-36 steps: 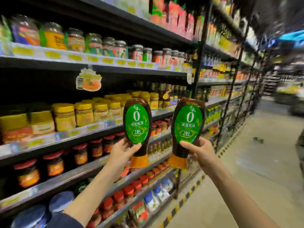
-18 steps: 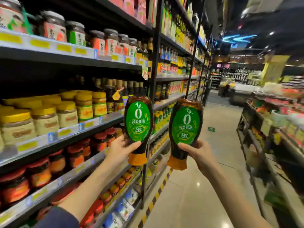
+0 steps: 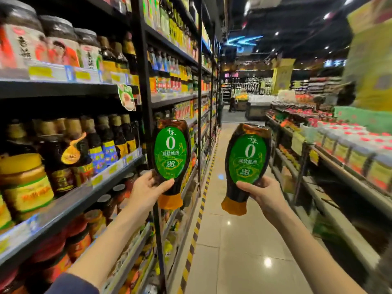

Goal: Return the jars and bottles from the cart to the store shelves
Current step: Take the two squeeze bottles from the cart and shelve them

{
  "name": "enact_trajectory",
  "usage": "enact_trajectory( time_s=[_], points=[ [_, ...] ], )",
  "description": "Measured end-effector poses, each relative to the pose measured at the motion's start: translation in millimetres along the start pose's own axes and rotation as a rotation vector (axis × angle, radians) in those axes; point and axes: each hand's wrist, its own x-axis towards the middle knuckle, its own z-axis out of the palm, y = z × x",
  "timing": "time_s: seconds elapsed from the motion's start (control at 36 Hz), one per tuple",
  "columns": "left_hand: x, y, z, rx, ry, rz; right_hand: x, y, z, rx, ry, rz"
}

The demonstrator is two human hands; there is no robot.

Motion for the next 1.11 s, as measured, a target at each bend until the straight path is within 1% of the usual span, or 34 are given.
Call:
enact_trajectory(
  time_s=[0.08,0.33,0.56,0.67,0.78,0.89,1.11],
  points=[
    [25,-13,13,-0.011,-0.019,0.005,23,8,-9,-0.038,0.022,-0.009],
    [110,-56,66,-0.003,-0.013,0.026,122,34,-41,-0.098,-0.010,-0.014],
    [184,-88,111,0.048,0.097,-0.019,245,52,-75,-0.112,-0.136,0.025],
    [212,-100,125,0.083,0.162,0.001,301,64,-82,-0.102,-0.219,0.056],
    [232,-110,126,0.082,0.211,-0.006,347,85,-74,-0.070,-0.293,0.075],
    [251,-120,113,0.167,0.251,-0.007,390,112,-53,-0.038,-0.366,0.088],
    [288,-141,77,0.240,0.389,-0.020,461,159,19,-0.044,-0.519,0.087]
  ],
)
